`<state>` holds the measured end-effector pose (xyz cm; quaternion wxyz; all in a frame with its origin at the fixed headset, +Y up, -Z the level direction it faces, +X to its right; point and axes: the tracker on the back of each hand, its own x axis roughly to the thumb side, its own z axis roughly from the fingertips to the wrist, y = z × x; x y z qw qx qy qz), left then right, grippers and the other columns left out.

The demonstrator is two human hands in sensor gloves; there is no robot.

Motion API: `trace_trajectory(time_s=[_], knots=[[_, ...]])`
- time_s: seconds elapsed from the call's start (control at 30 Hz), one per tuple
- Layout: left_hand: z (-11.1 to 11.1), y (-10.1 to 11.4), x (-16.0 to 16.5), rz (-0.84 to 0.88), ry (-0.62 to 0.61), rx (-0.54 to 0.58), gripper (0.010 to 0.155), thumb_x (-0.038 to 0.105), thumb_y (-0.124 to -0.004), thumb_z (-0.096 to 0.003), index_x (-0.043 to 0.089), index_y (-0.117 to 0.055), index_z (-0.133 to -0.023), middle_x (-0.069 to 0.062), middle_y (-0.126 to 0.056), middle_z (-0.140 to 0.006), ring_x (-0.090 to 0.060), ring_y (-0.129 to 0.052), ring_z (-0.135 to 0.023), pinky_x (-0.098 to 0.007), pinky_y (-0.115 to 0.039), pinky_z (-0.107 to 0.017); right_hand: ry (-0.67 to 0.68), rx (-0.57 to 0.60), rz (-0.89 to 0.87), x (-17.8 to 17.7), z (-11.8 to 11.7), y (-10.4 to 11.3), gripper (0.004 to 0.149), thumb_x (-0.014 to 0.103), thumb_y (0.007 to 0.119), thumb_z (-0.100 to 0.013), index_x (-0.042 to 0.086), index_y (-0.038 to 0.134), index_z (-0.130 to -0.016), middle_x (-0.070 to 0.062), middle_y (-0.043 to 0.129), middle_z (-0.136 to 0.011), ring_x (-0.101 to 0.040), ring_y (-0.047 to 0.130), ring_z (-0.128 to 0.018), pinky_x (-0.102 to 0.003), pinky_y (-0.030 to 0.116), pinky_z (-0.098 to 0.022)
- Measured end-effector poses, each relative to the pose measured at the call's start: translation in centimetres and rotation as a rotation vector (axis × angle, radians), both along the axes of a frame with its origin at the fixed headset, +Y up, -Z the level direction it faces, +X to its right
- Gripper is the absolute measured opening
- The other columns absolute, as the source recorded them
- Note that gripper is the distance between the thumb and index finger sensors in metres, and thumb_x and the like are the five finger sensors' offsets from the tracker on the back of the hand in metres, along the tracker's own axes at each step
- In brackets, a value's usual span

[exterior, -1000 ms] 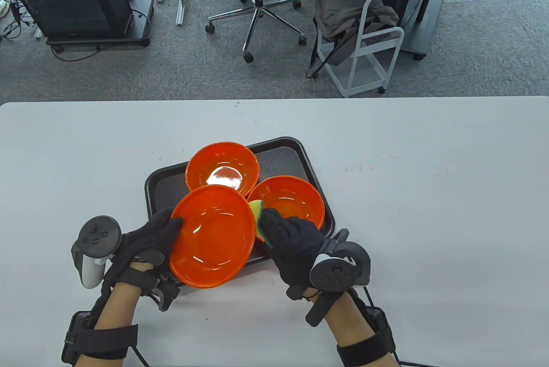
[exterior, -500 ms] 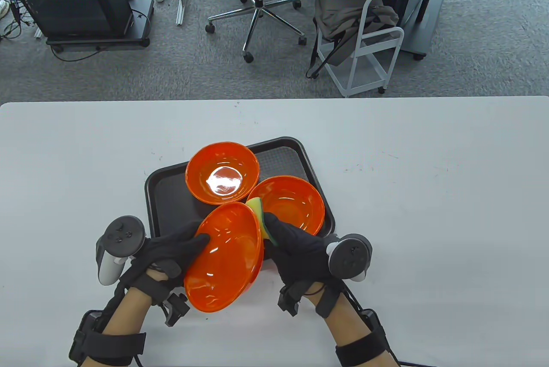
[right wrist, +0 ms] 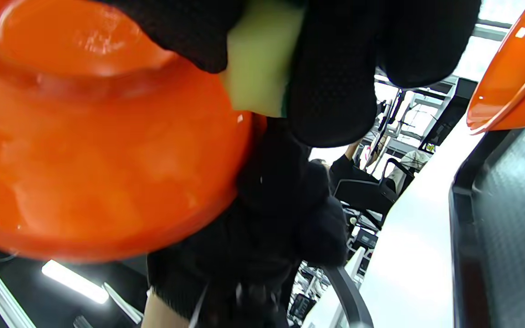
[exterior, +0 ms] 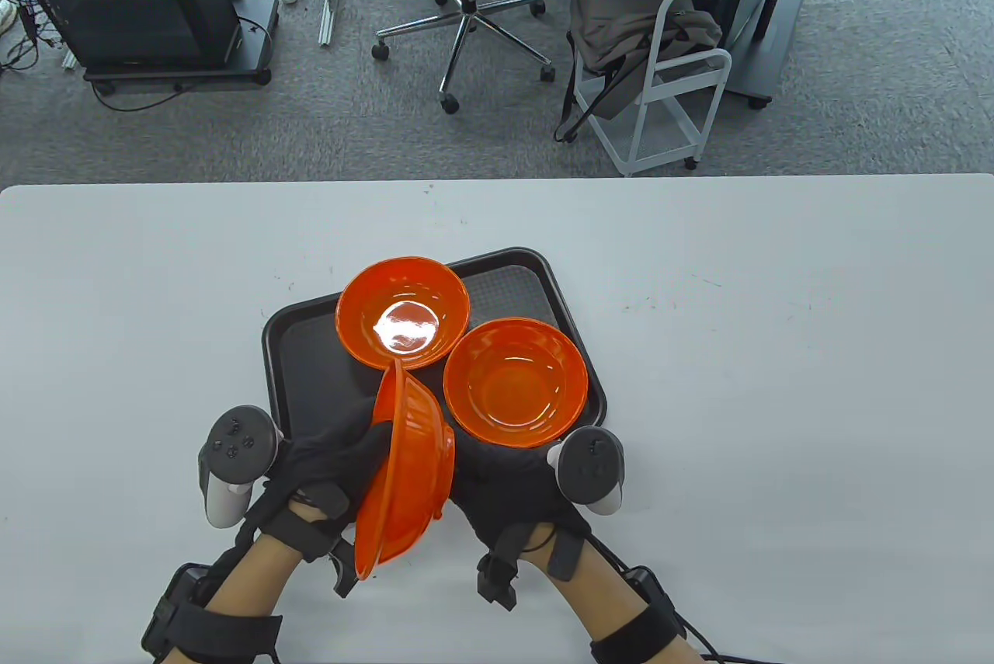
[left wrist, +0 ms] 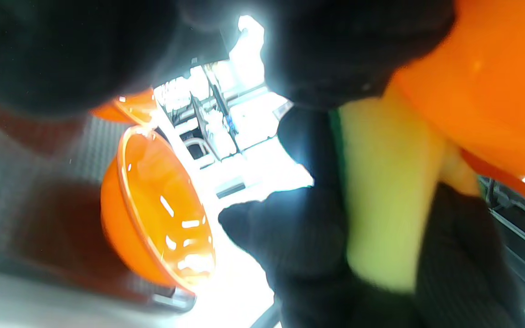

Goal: Wipe bowl with sponge

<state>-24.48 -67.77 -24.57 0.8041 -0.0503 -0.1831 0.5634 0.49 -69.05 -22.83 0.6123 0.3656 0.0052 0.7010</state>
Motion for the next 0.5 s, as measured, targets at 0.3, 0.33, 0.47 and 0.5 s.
trace_trajectory(time_s=[0.3,0.33,0.47,0.5], knots=[[-0.2,0.4,-1.9,0.04,0.2,0.078,0.061,0.056,-0.074,-0.0517,0.012,-0.073,-0.094,0.005,-0.099,-0.031,-0.002,-0.091,0.007,-0.029,-0.094,-0.008,0.082,-0.101,-0.037,-1.6,0.8,-0.4,0.054,0.027,0.077,-0.054,-0.008,0.055,-0.09,-0.032,0.084,-0.08,-0.034,0.103,-0.054,-0.06,0.077,-0.05],[-0.2,0.5,-2.3,0.047,0.261,0.107,0.06,0.056,-0.075,-0.0509,0.012,-0.075,-0.092,0.005,-0.099,-0.031,-0.002,-0.091,0.007,-0.03,-0.094,-0.008,0.098,-0.114,-0.048,-1.7,0.9,-0.3,0.055,0.027,0.077,-0.054,-0.008,0.055,-0.089,-0.032,0.084,-0.08,-0.034,0.103,-0.054,-0.06,0.078,-0.05],[-0.4,0.5,-3.5,0.045,0.338,0.115,0.058,0.054,-0.076,-0.0505,0.011,-0.075,-0.089,0.004,-0.099,-0.033,-0.003,-0.092,0.006,-0.031,-0.094,-0.009,0.129,-0.159,-0.09,-2.1,1.2,-0.2,0.055,0.029,0.077,-0.054,-0.01,0.056,-0.087,-0.033,0.086,-0.076,-0.034,0.106,-0.051,-0.059,0.079,-0.048],[-0.5,0.5,-3.8,0.037,0.372,0.125,0.058,0.054,-0.076,-0.0503,0.011,-0.076,-0.089,0.004,-0.099,-0.033,-0.003,-0.092,0.006,-0.031,-0.094,-0.009,0.134,-0.162,-0.092,-2.1,1.2,-0.2,0.056,0.029,0.077,-0.054,-0.011,0.056,-0.086,-0.033,0.086,-0.075,-0.034,0.106,-0.05,-0.058,0.08,-0.048]])
